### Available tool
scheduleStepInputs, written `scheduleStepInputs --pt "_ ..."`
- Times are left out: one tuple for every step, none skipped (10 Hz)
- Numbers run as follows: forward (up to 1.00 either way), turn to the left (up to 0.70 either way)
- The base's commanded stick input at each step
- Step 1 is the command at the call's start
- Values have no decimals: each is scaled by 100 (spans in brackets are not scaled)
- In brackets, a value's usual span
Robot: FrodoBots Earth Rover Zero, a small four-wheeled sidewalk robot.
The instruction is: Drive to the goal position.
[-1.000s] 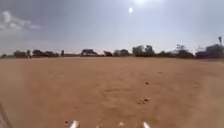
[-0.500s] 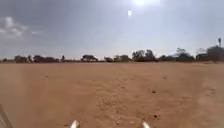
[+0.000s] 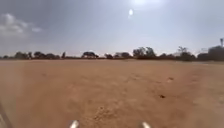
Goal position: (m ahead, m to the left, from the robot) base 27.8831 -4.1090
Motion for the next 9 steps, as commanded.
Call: scheduleStepInputs --pt "70 0" --pt "70 0" --pt "70 0" --pt "70 0" --pt "70 0" --pt "70 0" --pt "70 0" --pt "70 0" --pt "70 0"
